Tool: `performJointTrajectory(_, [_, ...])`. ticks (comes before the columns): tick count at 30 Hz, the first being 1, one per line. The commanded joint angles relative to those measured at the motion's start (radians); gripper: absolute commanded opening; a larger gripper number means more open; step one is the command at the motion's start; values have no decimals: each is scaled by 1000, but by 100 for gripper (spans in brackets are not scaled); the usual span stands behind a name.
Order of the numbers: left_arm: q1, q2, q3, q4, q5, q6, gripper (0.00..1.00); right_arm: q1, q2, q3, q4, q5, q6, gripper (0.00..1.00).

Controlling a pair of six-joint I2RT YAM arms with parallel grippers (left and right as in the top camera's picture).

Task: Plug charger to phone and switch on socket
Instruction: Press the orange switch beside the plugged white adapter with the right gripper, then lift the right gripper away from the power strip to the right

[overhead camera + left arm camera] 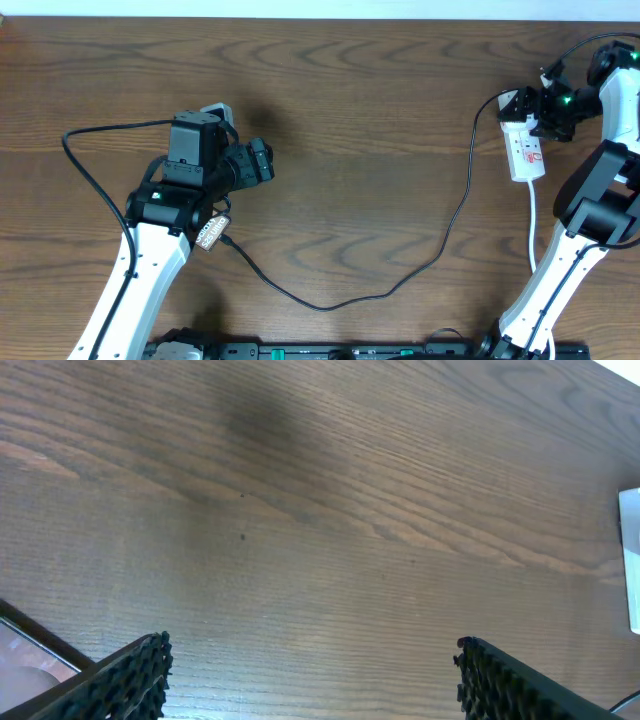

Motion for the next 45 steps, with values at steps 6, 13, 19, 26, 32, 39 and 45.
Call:
performJointTrajectory(6, [-4, -10, 21, 25, -13, 2, 89, 8, -8, -10, -35, 48, 42, 97])
performJointTrajectory(13, [-4, -10, 21, 34, -13, 2, 89, -44, -163, 1, -28, 89, 69, 98])
performJointTrajectory(19, [-4, -10, 21, 34, -14, 2, 89, -65, -335, 1, -34, 105, 81, 99])
performJointTrajectory(26, [-4, -10, 21, 34, -13, 2, 89, -58, -580, 1, -50, 105, 141, 99])
performJointTrajectory(32, [-4, -9, 21, 33, -13, 2, 89, -57, -773, 1, -93, 127, 261, 99])
performJointTrajectory(39, [-4, -8, 21, 26, -14, 2, 89, -57, -916, 1, -93, 127, 259, 99])
performJointTrajectory(45, [-4, -8, 21, 26, -13, 2, 89, -60, -961, 1, -93, 127, 259, 99])
